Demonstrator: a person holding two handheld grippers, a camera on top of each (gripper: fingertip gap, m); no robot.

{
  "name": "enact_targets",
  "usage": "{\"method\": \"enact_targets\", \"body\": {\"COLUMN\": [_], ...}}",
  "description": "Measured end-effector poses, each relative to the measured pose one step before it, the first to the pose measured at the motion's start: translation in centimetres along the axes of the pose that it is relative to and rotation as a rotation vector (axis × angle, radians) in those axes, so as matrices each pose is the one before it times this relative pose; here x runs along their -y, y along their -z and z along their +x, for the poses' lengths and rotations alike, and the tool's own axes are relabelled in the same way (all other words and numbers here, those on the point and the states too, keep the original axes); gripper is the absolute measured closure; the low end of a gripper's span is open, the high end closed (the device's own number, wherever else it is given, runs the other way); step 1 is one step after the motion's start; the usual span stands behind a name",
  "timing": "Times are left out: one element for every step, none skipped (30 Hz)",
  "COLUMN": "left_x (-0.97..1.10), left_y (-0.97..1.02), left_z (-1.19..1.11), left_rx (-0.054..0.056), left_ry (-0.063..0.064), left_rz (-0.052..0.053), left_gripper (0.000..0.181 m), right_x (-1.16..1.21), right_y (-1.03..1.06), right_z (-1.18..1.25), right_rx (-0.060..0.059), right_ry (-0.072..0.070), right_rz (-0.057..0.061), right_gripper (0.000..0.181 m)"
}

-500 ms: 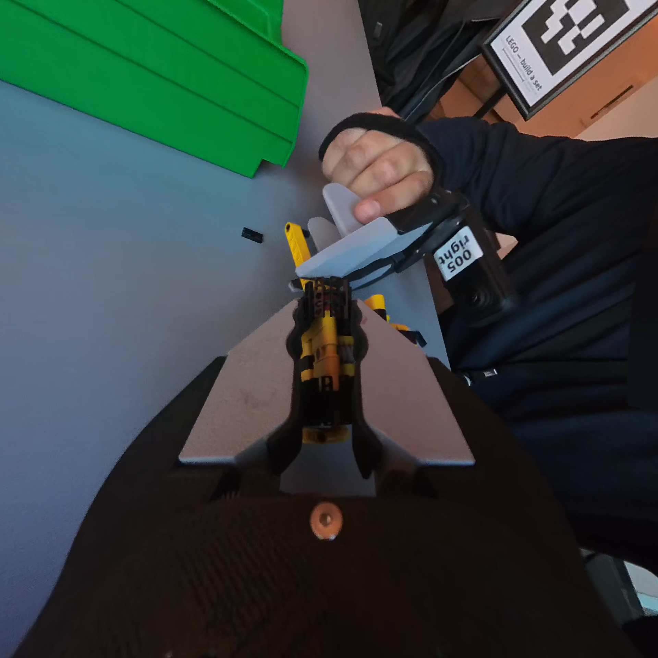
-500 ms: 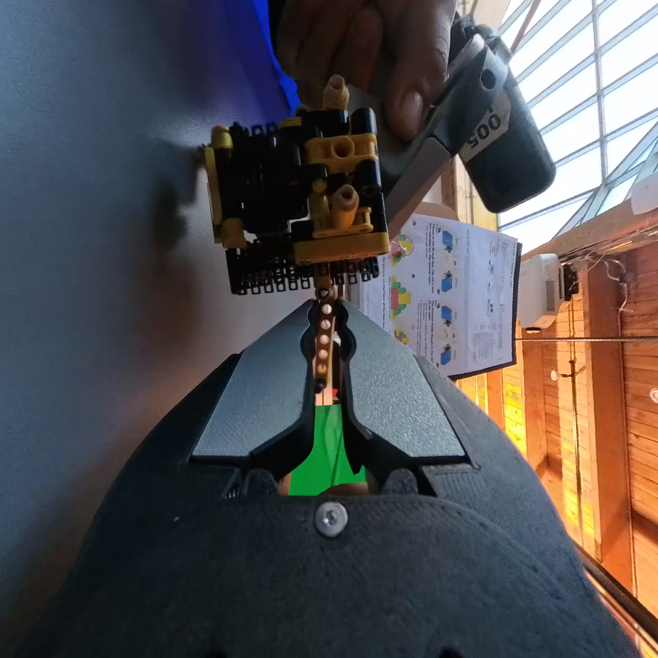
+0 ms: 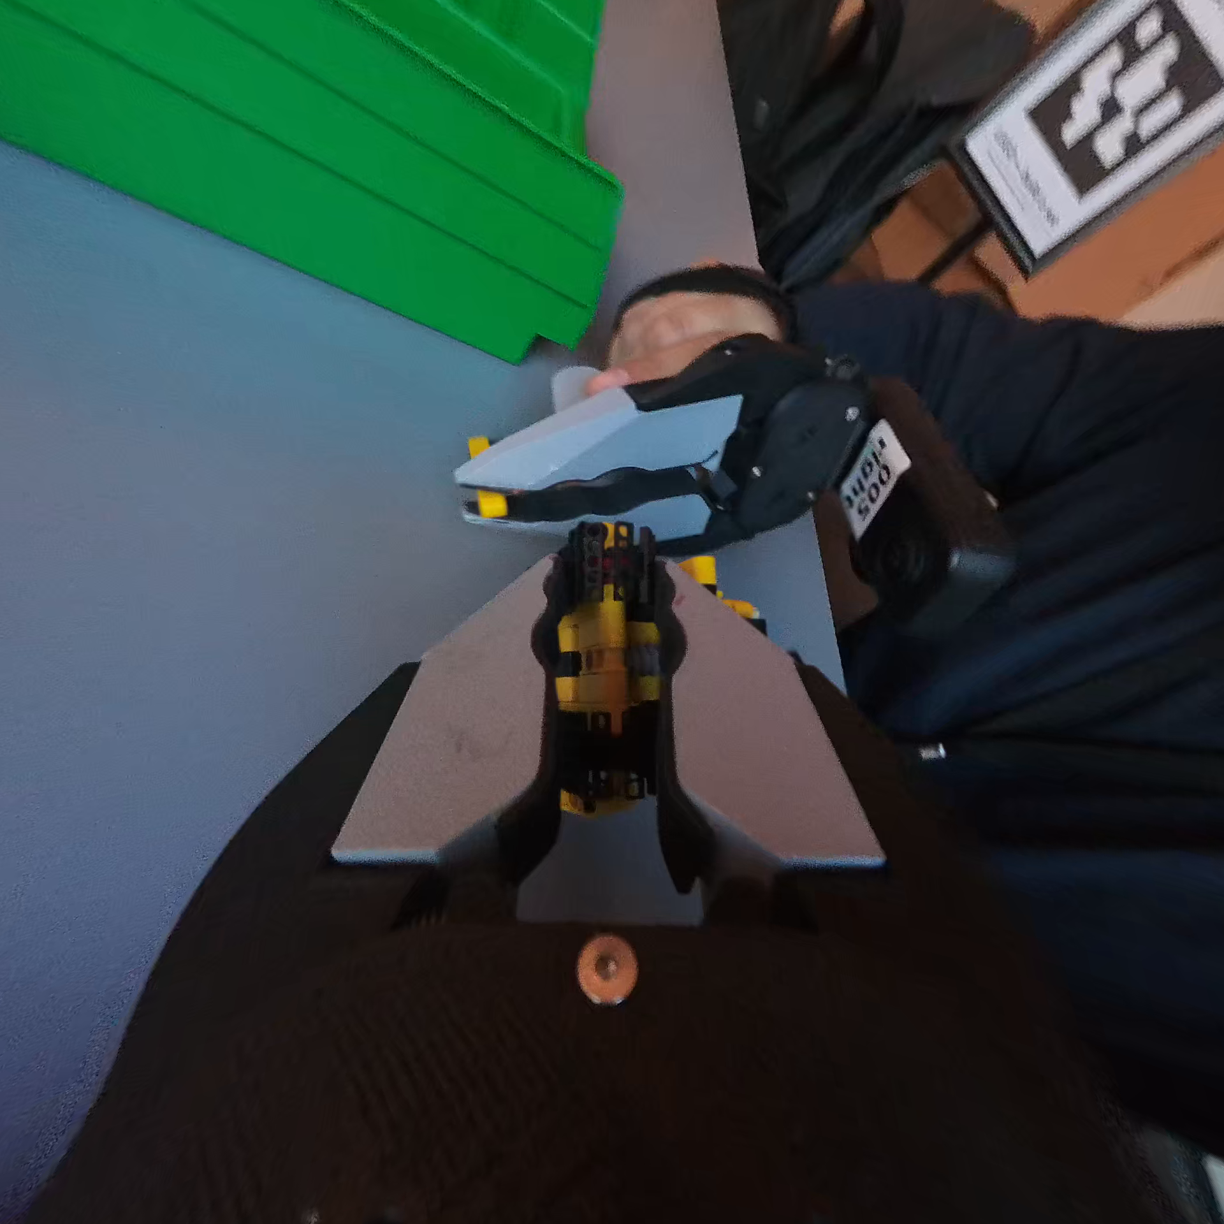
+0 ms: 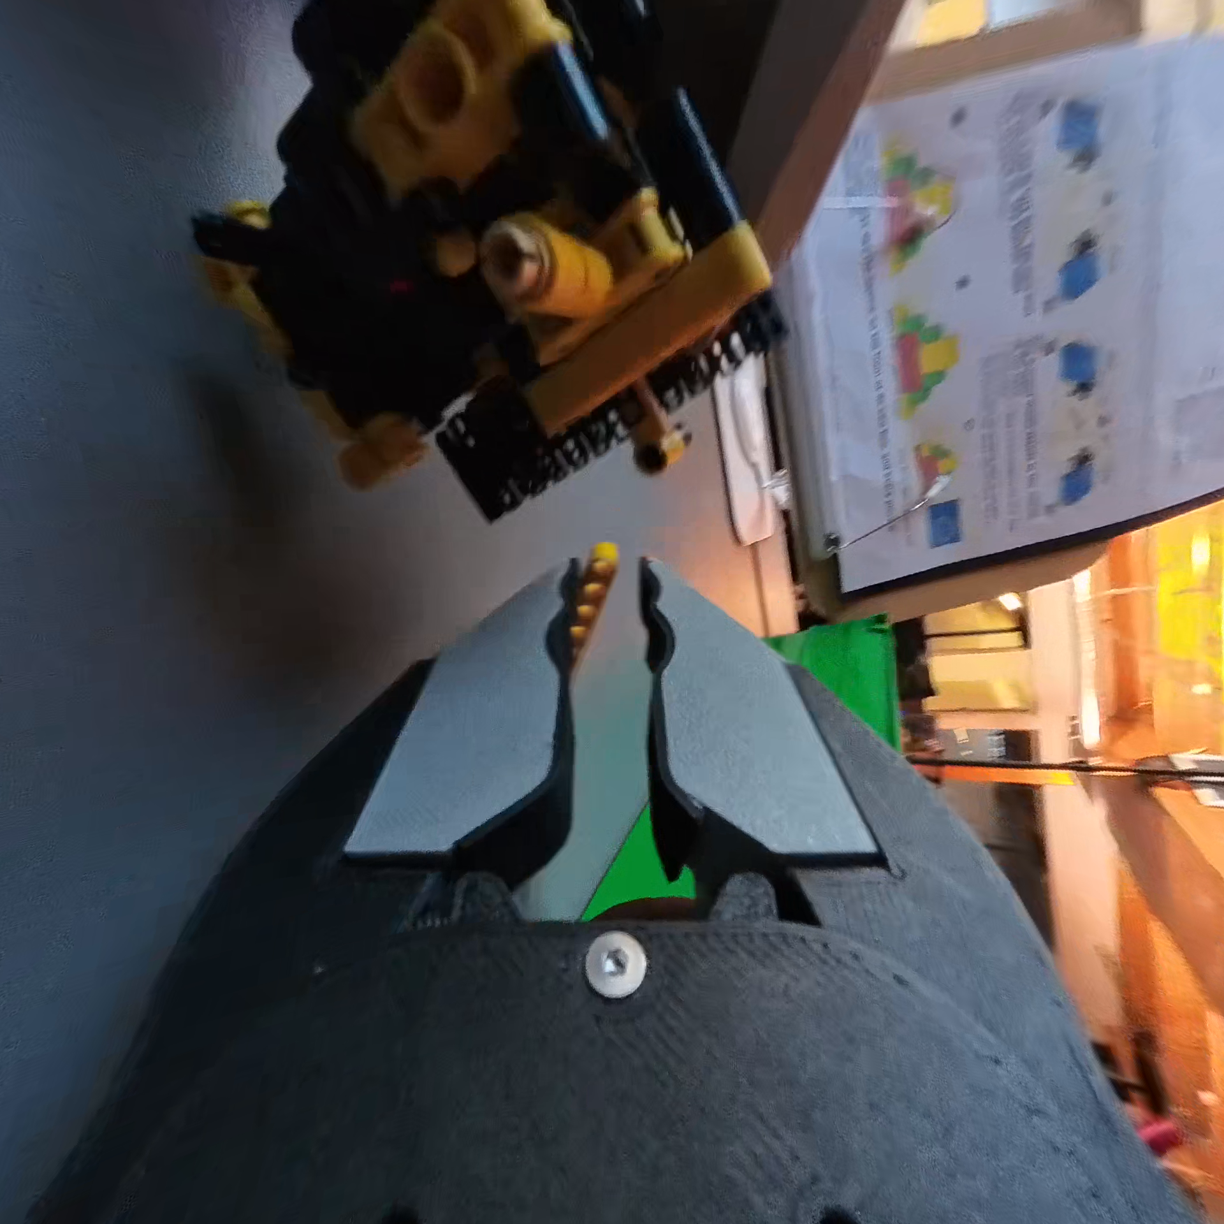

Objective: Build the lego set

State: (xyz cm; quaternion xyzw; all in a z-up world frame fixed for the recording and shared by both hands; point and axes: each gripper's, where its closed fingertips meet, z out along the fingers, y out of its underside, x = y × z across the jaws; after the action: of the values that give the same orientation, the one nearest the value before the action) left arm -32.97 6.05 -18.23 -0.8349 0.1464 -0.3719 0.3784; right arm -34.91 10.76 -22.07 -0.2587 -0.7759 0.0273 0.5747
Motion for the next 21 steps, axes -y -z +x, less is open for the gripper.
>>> {"method": "enact_targets", "body": {"left_x": [0.235, 0.091, 0.085, 0.176, 0.198, 0.218, 0.198, 0.122, 0.071, 0.111, 0.221, 0.318, 0.405, 0.569, 0.655, 0.7, 0.614, 0.413, 0.114, -0.078, -0.055], "left_y": [0.195, 0.216, 0.167, 0.162, 0.173, 0.164, 0.106, 0.073, 0.088, 0.072, 0.061, 0.096, 0.16, 0.2, 0.198, 0.236, 0.239, 0.159, 0.077, -0.003, 0.0], "left_z": [-0.477, -0.406, -0.462, -0.629, -0.818, -0.904, -0.8, -0.382, -0.082, 0.181, 0.38, 0.59, 0.883, 0.921, 1.045, 0.918, 0.564, 0.515, 0.498, 0.299, 0.145], "left_rx": [-0.0023, -0.0101, -0.0047, 0.014, 0.034, 0.0448, 0.0396, 0.0139, 0.0045, 0.001, -0.0062, -0.0174, -0.0354, -0.0383, -0.0416, -0.0315, -0.0084, -0.0065, -0.0077, -0.0008, 0.001], "left_ry": [0.0432, 0.0463, 0.043, 0.0309, 0.0161, 0.0133, 0.0154, 0.0126, 0.0048, -0.0114, -0.0097, 0.0005, -0.0007, 0.0047, -0.0051, -0.0093, 0.0063, 0.0061, -0.0045, 0.004, 0.0144], "left_rz": [0.0272, 0.0212, 0.0223, 0.0276, 0.0274, 0.0265, 0.0267, 0.0204, 0.01, 0.0159, 0.024, 0.0281, 0.0309, 0.0414, 0.0473, 0.0533, 0.0506, 0.0399, 0.0216, 0.01, 0.02], "left_gripper": [0.158, 0.158, 0.158, 0.157, 0.157, 0.157, 0.156, 0.155, 0.155, 0.156, 0.156, 0.157, 0.158, 0.158, 0.158, 0.158, 0.158, 0.158, 0.158, 0.158, 0.158], "right_x": [-0.576, -0.435, -0.327, -0.043, 0.253, 0.469, 0.596, 0.612, 0.625, 0.558, 0.403, 0.215, 0.133, 0.045, -0.129, -0.282, -0.357, -0.248, 0.04, 0.201, 0.331], "right_y": [0.301, 0.026, 0.181, 0.364, 0.539, 0.672, 0.781, 0.88, 0.925, 0.879, 0.686, 0.392, 0.1, -0.184, -0.439, -0.619, -0.695, -0.763, -0.682, -0.4, -0.339], "right_z": [-0.312, -0.096, 0.062, -0.074, -0.208, -0.142, -0.162, -0.241, -0.096, 0.037, -0.006, -0.27, -0.642, -0.728, -0.582, -0.575, -0.291, 0.296, 0.527, 0.206, -0.181], "right_rx": [0.0388, 0.042, 0.0421, 0.0589, 0.0681, 0.0551, 0.0485, 0.047, 0.0331, 0.0195, 0.0196, 0.035, 0.0548, 0.0568, 0.0484, 0.0476, 0.0277, -0.0118, -0.0316, -0.0178, 0.002], "right_ry": [-0.039, -0.0576, -0.073, -0.0766, -0.0769, -0.0701, -0.055, -0.0442, -0.0411, -0.0443, -0.0551, -0.0682, -0.0755, -0.081, -0.0833, -0.0721, -0.0543, -0.0311, -0.0005, 0.0253, 0.033], "right_rz": [-0.0175, -0.0106, -0.0011, 0.0159, 0.03, 0.0428, 0.051, 0.0511, 0.0492, 0.0457, 0.0375, 0.0258, 0.0195, 0.0173, 0.0094, -0.0041, -0.0168, -0.02, -0.0081, 0.002, 0.0042], "right_gripper": [0.146, 0.131, 0.124, 0.12, 0.117, 0.113, 0.111, 0.11, 0.112, 0.116, 0.119, 0.12, 0.119, 0.118, 0.112, 0.104, 0.099, 0.097, 0.093, 0.094, 0.099]}}
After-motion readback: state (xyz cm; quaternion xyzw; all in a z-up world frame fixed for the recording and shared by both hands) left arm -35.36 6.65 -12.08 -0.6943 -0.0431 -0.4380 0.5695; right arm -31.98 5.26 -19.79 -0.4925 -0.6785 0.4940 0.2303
